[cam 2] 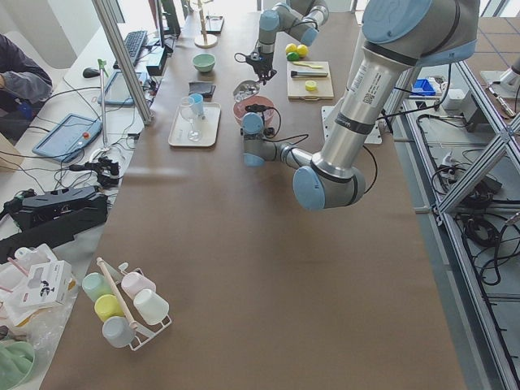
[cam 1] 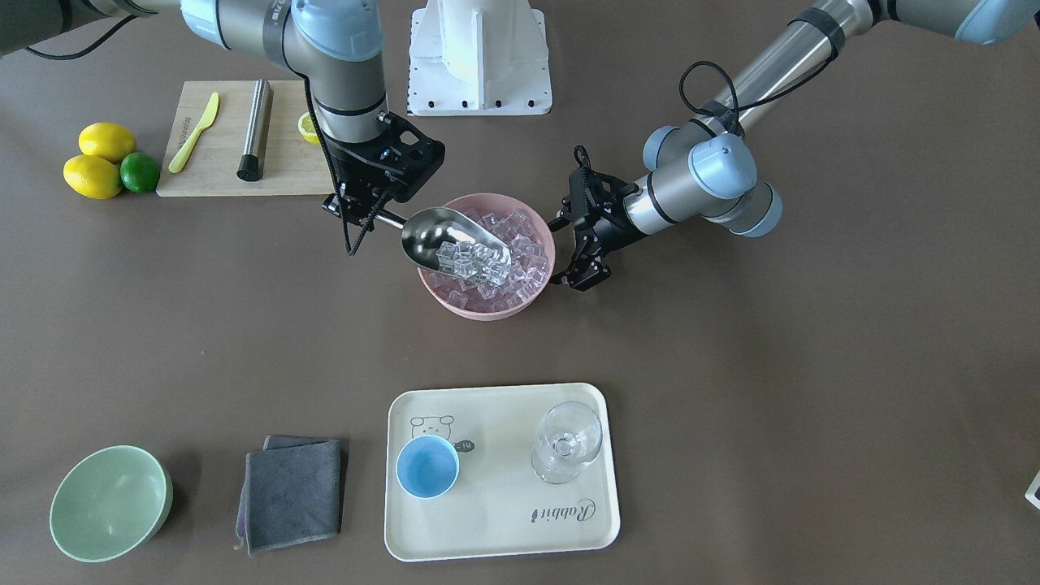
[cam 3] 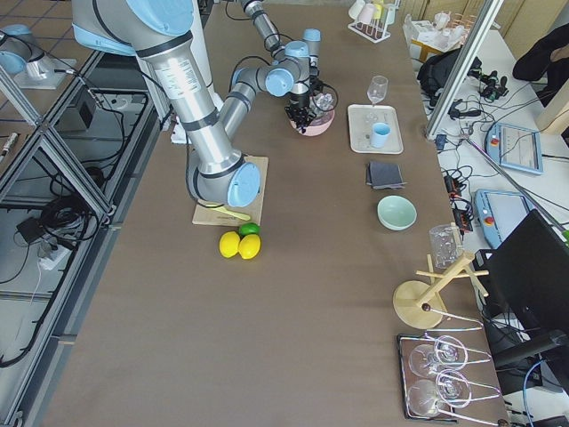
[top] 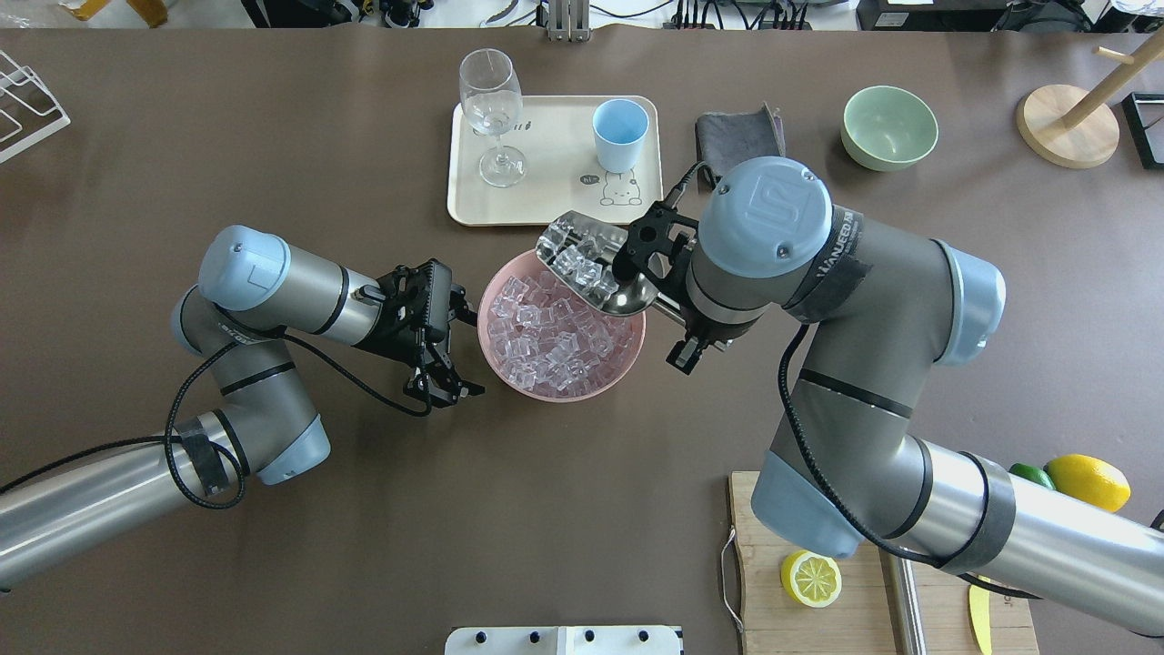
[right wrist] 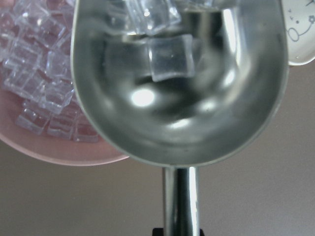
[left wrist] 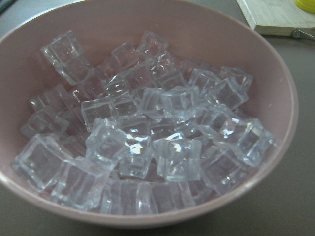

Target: Put ice in cup with scoop

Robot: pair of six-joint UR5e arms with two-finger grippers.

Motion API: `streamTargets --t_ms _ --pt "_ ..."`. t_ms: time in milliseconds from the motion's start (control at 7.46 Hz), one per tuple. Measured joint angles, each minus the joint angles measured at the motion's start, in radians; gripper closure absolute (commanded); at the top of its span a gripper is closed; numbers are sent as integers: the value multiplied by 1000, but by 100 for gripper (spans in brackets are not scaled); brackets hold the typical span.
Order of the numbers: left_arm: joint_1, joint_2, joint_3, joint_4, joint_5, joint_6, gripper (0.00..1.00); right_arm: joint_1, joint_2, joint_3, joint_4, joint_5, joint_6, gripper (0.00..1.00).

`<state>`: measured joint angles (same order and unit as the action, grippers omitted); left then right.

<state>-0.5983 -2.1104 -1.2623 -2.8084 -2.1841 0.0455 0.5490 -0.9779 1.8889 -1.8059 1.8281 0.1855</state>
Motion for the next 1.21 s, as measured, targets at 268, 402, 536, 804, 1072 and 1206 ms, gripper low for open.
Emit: streamTargets --t_ms 268,402,536,804,1072,1206 --pt "-12 12 -5 1 -5 2 2 82 -38 10 113 102 82 100" --pt "-23 22 -12 7 -12 1 2 114 -49 11 155 126 94 100" --pt "-41 32 -28 36 -33 1 2 142 -58 11 192 138 113 100" --pt "-75 74 -111 140 -52 1 2 183 -69 5 173 178 126 100" --pt "-121 97 -216 327 -53 2 2 233 -40 -22 33 251 98 100" --pt "-140 101 -270 445 -51 1 2 252 -3 -52 -63 283 69 100"
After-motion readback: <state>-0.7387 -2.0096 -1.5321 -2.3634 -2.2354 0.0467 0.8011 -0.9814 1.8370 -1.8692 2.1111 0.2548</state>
